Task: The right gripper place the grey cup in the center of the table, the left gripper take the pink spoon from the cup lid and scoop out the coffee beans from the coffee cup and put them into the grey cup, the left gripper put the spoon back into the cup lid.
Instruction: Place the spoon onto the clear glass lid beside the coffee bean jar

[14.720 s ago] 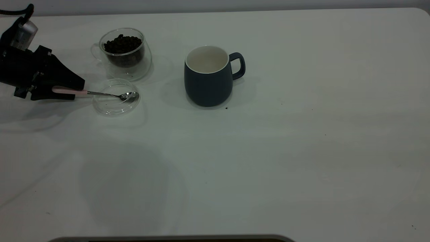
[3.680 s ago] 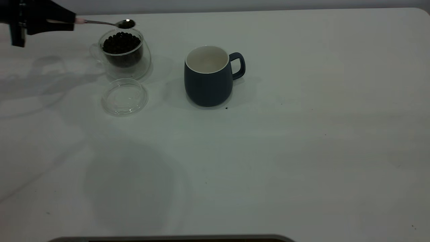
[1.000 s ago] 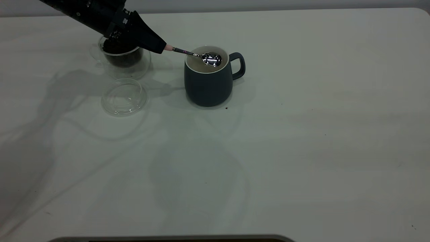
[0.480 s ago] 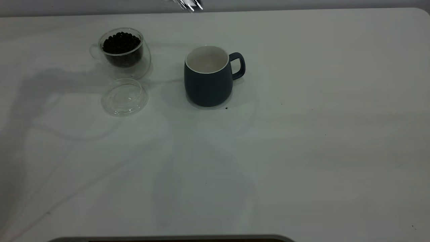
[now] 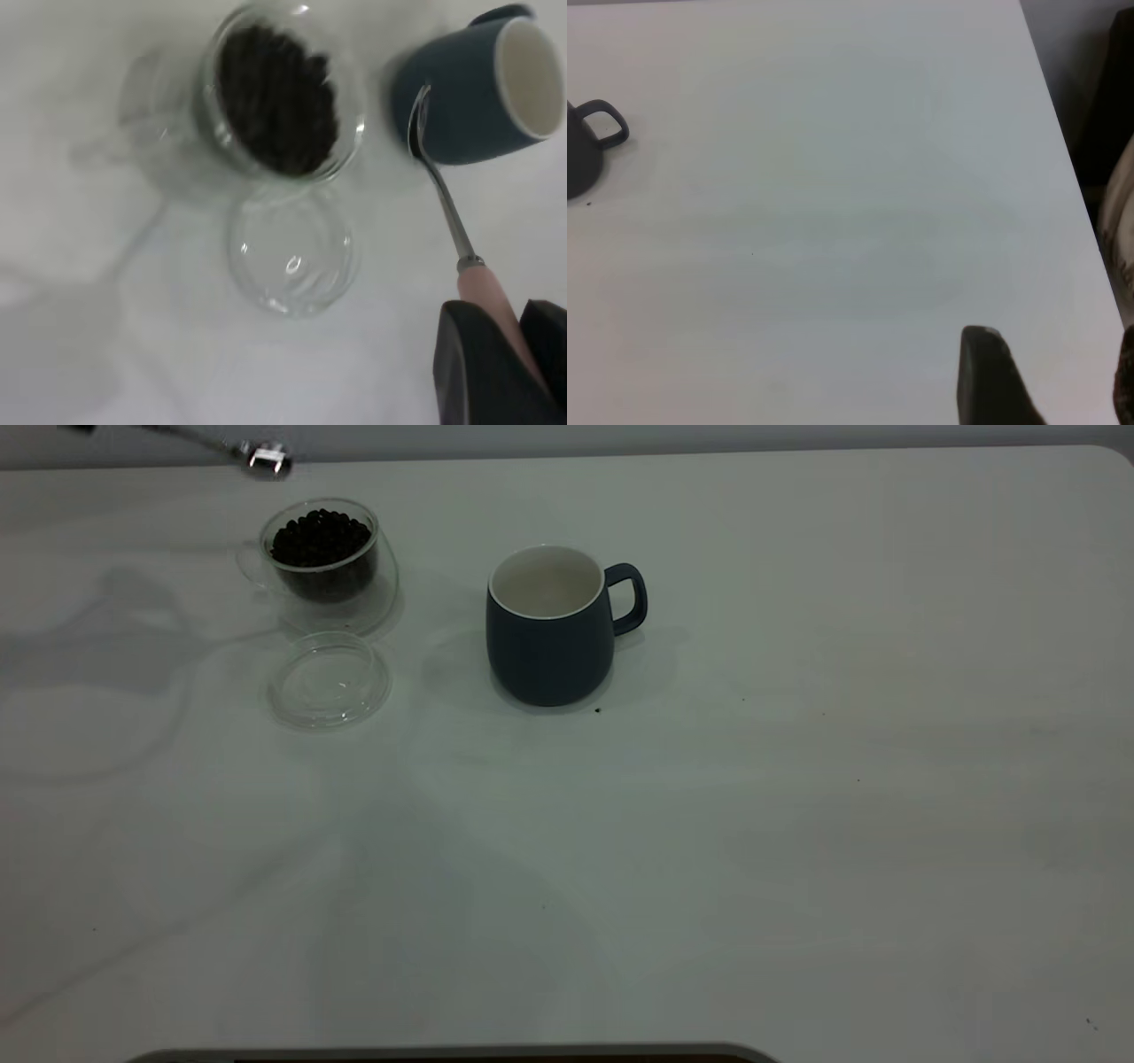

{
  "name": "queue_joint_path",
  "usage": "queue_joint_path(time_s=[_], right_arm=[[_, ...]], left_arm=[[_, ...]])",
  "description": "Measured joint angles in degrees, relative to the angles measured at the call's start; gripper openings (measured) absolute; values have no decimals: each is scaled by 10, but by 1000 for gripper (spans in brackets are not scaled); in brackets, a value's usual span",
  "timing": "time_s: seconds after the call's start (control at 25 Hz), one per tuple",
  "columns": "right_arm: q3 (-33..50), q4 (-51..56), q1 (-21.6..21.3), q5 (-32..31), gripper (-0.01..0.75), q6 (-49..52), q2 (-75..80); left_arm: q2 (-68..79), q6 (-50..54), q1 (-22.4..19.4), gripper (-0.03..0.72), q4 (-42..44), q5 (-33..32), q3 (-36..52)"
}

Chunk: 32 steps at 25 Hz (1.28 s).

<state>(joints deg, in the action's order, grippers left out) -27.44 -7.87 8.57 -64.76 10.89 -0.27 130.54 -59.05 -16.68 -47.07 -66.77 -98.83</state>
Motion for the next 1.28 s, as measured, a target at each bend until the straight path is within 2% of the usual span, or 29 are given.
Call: queue_joint_path(time_s=[0.48, 1.28], right_arm=[[0, 0, 0, 0, 372, -1, 0], [0, 0, 0, 0, 372, 0, 0]], left_arm=[[107, 24, -2, 126, 1, 0, 0], [173, 24, -2, 126, -15, 1, 1]])
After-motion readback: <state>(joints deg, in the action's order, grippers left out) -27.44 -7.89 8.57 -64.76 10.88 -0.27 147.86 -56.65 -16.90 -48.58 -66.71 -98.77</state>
